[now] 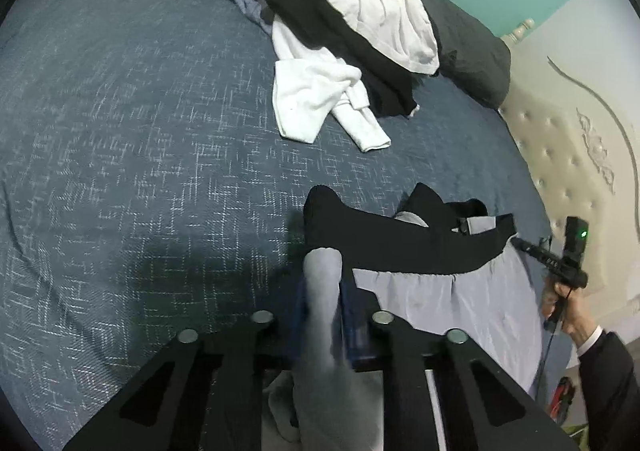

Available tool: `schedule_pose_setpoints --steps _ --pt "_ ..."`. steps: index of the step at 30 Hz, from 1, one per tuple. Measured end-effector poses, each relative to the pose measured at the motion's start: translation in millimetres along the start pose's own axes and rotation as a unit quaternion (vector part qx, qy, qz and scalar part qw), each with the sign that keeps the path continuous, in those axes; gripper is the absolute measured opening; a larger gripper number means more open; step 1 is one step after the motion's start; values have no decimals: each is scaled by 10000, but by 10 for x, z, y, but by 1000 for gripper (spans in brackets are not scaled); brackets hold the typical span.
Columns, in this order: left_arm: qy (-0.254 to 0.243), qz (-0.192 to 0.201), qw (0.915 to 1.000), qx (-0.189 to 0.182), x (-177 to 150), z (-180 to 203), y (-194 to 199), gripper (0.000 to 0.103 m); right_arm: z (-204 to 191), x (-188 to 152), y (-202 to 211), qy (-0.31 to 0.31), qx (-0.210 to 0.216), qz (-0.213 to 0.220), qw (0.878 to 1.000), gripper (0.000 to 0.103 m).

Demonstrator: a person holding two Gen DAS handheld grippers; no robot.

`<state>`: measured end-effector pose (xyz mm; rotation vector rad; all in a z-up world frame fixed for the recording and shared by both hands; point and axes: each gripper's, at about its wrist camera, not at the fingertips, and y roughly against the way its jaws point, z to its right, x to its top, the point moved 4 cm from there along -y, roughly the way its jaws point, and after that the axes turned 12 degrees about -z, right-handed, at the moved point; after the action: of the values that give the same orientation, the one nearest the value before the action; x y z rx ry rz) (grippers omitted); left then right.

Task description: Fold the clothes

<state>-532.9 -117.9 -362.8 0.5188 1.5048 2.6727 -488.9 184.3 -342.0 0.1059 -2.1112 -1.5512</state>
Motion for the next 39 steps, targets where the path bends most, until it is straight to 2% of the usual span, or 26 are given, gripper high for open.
schedule_pose_setpoints --steps 8,12,15,19,20,23,26,28,29,30,31,35,39 --pt "-95 408 9991 82 79 152 332 12 -114 146 411 9 -130 614 9980 9" --pt "15 414 9989 227 187 165 364 12 -140 261 407 -98 -221 569 9981 9" --pt "115 317 9989 326 230 143 258 12 -100 293 225 -279 -325 314 9986 9" --pt "267 240 9984 446 214 57 88 12 -62 250 -24 -430 -453 85 9980 10" --pt "306 209 9983 453 198 32 51 12 -55 244 -37 -466 -454 68 9979 13" --pt "368 184 9983 422 160 -12 29 14 -33 228 -75 -573 -457 19 9973 15" --pt "366 278 9981 402 132 -5 157 25 -62 203 117 -654 -521 192 9963 17" --pt "407 417 9976 361 97 11 317 42 -105 178 294 -693 -544 349 9955 17" --pt "423 478 9975 290 69 24 395 44 -160 149 389 -686 -468 416 9957 17" --pt "440 539 9972 265 38 38 477 51 -215 121 484 -679 -392 484 9957 17" --pt "461 587 9968 276 -4 52 557 58 -276 88 573 -666 -300 534 9959 17" --pt "659 784 9946 148 -245 95 820 61 -679 -149 791 -509 380 471 9969 17" --pt "925 975 9909 5 -580 143 975 79 -1178 -524 809 -248 867 70 9959 17"
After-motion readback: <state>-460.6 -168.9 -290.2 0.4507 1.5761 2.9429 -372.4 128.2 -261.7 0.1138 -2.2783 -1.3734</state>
